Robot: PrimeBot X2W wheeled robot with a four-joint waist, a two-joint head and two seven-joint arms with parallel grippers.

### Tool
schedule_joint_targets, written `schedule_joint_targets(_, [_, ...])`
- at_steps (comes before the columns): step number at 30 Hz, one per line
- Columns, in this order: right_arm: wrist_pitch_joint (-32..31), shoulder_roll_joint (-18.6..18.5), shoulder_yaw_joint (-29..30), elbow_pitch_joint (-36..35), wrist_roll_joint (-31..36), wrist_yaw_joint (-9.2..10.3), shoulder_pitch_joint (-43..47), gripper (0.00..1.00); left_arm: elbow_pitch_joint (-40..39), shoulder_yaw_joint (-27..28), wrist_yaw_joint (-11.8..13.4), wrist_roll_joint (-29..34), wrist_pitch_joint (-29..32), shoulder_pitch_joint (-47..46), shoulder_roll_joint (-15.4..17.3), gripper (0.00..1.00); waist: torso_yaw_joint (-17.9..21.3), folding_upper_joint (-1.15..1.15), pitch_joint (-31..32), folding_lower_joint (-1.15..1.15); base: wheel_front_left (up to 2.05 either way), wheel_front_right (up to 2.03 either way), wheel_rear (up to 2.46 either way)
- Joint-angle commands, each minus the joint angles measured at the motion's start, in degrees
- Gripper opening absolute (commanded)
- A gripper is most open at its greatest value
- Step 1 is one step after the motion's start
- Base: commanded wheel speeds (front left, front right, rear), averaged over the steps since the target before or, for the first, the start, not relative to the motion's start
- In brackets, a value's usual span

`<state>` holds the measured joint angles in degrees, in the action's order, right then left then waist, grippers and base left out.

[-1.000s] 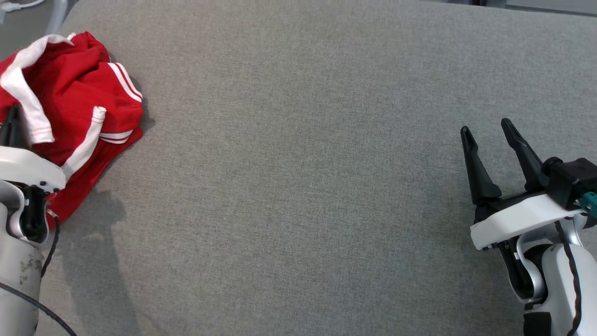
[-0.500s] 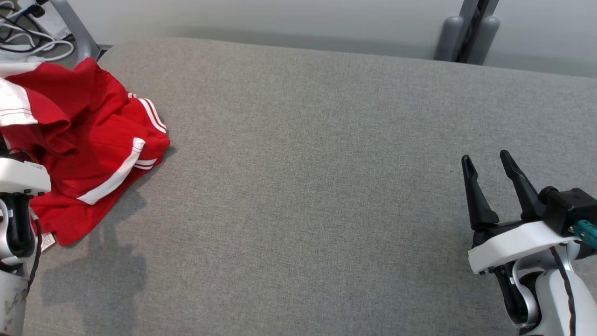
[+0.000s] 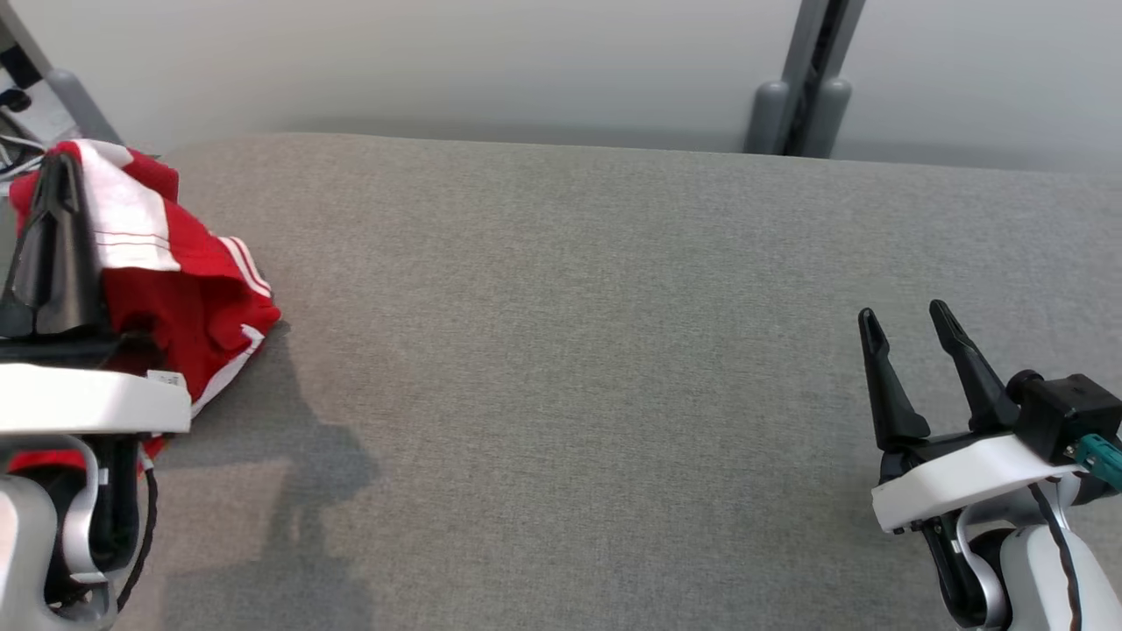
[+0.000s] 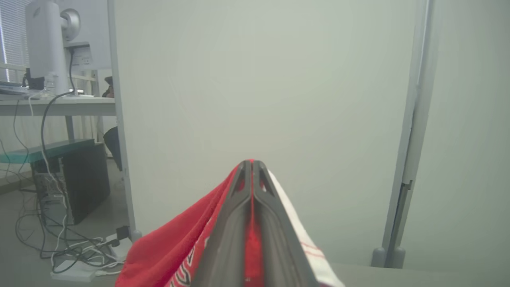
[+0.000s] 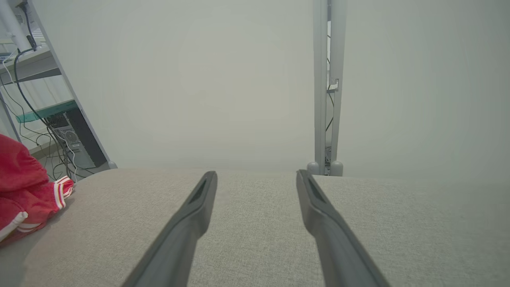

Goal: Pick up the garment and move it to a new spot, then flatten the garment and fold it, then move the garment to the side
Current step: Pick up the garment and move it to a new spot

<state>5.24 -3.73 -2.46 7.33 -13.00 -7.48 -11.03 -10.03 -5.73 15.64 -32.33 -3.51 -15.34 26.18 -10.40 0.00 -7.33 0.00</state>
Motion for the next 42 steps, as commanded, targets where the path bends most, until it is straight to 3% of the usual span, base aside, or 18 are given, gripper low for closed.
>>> schedule_joint_targets(1, [0.0, -0.1, 0.1, -0.6, 0.1, -0.03, 0.5, 1.00, -1.8, -0.6, 0.5, 0.7, 0.4, 0.8, 0.1, 0.00, 1.6, 0.00, -0.2, 0.00, 0.00, 0.00, 0.00])
schedule_joint_targets(8, [-0.7, 0.3, -0.2, -2.7, 0.7, -0.03, -0.3, 1.00, -6.5, -5.9, 0.5, 3.1, 3.3, 0.6, -0.7, 0.00, 9.0, 0.00, -1.4, 0.00, 0.00, 0.00, 0.00])
schedule_joint_targets(21, [-0.7, 0.6, 1.7, -5.7, -0.2, -0.03, 0.6, 1.00, -1.9, -18.9, -5.5, 4.8, 4.9, -7.6, -7.1, 0.00, 21.0, 0.00, -4.1, 0.00, 0.00, 0.00, 0.00])
schedule_joint_targets(34, [0.7, 0.7, 2.7, -5.9, -2.3, -0.03, 0.0, 1.00, 12.8, -33.5, -13.0, 5.3, 4.1, -13.3, -18.1, 0.00, 24.2, 0.00, -9.2, 0.00, 0.00, 0.00, 0.00])
schedule_joint_targets(42, [2.3, 0.7, 0.8, -3.7, -4.2, -0.03, -1.1, 1.00, 26.6, -36.3, -16.3, 4.8, 1.3, -15.4, -20.7, 0.00, 24.9, 0.00, -10.3, 0.00, 0.00, 0.00, 0.00])
